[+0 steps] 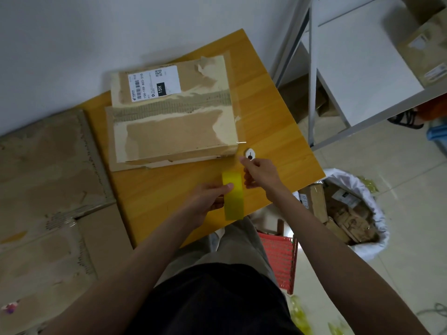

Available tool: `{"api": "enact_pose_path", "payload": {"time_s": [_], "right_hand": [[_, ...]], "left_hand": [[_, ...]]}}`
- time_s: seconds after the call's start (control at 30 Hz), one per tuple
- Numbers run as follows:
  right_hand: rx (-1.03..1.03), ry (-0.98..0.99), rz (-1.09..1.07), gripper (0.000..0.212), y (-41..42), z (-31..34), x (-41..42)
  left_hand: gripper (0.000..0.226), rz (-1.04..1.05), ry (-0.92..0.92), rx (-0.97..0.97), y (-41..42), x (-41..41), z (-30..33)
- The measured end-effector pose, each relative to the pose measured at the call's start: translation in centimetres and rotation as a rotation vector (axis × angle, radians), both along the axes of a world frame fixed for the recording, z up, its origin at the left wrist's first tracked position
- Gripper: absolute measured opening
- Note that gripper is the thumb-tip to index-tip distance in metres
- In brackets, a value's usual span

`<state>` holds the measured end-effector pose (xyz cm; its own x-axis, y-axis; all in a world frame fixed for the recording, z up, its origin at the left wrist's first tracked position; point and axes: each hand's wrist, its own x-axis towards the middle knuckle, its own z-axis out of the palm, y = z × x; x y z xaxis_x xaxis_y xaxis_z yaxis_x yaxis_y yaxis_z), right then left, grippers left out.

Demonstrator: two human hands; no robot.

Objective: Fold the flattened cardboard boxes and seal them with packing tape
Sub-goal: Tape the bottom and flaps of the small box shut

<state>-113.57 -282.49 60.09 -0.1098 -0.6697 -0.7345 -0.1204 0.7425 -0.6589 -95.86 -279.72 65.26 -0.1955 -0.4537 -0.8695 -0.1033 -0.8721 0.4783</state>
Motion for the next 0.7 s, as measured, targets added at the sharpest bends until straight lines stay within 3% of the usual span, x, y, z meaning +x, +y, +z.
{"api": "enact_pose_path", "payload": {"time_s": [0.1, 0.2, 0.33, 0.4, 0.53, 0.63, 0.7], "right_hand": [[0.141, -0.213, 0.091, 0.061, 2.1, 1.9, -0.3], [0.119, -0.34, -0.008, 0.056, 3.5, 2.5, -0.4], [0.046, -0.361, -0.134, 0.056, 5.0, 2.9, -0.5], [0.005, -0.32, -0.111, 0.054, 5.5, 3.1, -0.6], [-0.071, -0.297, -0.09, 0.05, 6.4, 3.5, -0.6], [-0.125, -0.282, -0.08, 0.053, 6.9, 3.6, -0.3], [-0.155, -0.265, -0.068, 0.056, 7.2, 3.6, -0.2]], "left_hand": [[0.033, -0.006, 0.01, -0.04, 0.2, -0.1, -0.4], [0.035, -0.083, -0.049, -0.121, 0.1, -0.5, -0.4], [0.061, -0.291, -0.342, -0.404, -1.2, -0.8, -0.4], [0.073, -0.304, -0.364, -0.491, -2.3, -0.8, -0.4], [0.043, -0.527, -0.393, -0.68, -3.9, -0.6, -0.8], [0.014, -0.537, -0.415, -0.763, -4.3, -0.7, -0.6], [0.012, -0.536, -0.419, -0.8, -4.3, -1.0, -0.4]]}}
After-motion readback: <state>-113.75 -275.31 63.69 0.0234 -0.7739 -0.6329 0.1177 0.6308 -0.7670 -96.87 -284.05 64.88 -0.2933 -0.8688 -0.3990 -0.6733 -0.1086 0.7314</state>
